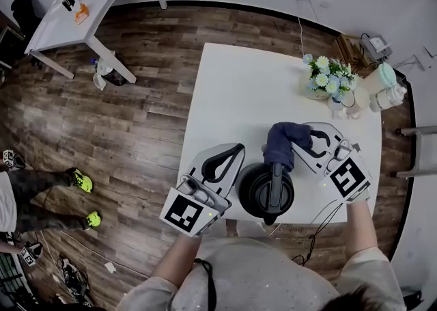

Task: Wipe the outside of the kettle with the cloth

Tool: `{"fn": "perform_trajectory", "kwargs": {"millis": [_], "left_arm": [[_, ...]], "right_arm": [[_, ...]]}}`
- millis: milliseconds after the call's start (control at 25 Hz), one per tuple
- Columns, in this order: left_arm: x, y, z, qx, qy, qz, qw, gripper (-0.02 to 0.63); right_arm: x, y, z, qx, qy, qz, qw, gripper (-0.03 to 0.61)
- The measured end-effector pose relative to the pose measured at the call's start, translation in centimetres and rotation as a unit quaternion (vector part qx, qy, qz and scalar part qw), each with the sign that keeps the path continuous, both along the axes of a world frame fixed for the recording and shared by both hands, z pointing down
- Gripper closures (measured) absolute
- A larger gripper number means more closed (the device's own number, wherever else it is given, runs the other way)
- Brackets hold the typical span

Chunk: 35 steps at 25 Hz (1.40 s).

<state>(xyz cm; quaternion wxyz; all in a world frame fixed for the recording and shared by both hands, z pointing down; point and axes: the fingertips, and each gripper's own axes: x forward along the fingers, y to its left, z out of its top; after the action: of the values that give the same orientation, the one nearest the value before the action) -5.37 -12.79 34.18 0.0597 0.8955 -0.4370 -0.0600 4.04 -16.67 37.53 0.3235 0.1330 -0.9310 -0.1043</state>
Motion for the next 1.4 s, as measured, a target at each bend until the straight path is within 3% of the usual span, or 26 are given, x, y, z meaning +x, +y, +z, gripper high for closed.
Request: {"fn": "perform_trajectory", "kwargs": {"millis": [200, 520, 1080, 1200, 1320, 1400], "left_arm": [[0.2, 0.2, 0.8, -0.036, 0.022, 0.000, 0.9991, 0.607], [-0.3, 1.7, 2.0, -0.027, 0.012, -0.006, 0.9995, 0.607], [-2.3, 3.7, 3.4, -0.044, 0.020, -0.018, 0.9987, 0.607], [-2.4, 4.3, 4.0, -0.048, 0.019, -0.013, 0.9986, 0.607], [-2.3, 4.7, 4.4, -0.058, 0.025, -0.003, 0.9980, 0.607], [-2.4, 5.0, 4.5, -0.063, 0.027, 0.009, 0.9976, 0.607]], "right_arm": [[-0.5, -1.6, 1.3, 0.004, 0.016, -0.002, 1.000, 0.506], [-0.1, -2.8, 4.3, -0.002, 0.036, 0.001, 0.999, 0.506], [0.7, -0.3, 11.1, -0.101, 0.066, 0.025, 0.992, 0.506], [1.9, -1.0, 11.9, -0.051, 0.122, 0.060, 0.989, 0.506], [4.4, -3.1, 10.0, 0.060, 0.193, 0.140, 0.969, 0.506], [5.7, -3.7, 6.8, 0.113, 0.176, 0.196, 0.958, 0.506]]}}
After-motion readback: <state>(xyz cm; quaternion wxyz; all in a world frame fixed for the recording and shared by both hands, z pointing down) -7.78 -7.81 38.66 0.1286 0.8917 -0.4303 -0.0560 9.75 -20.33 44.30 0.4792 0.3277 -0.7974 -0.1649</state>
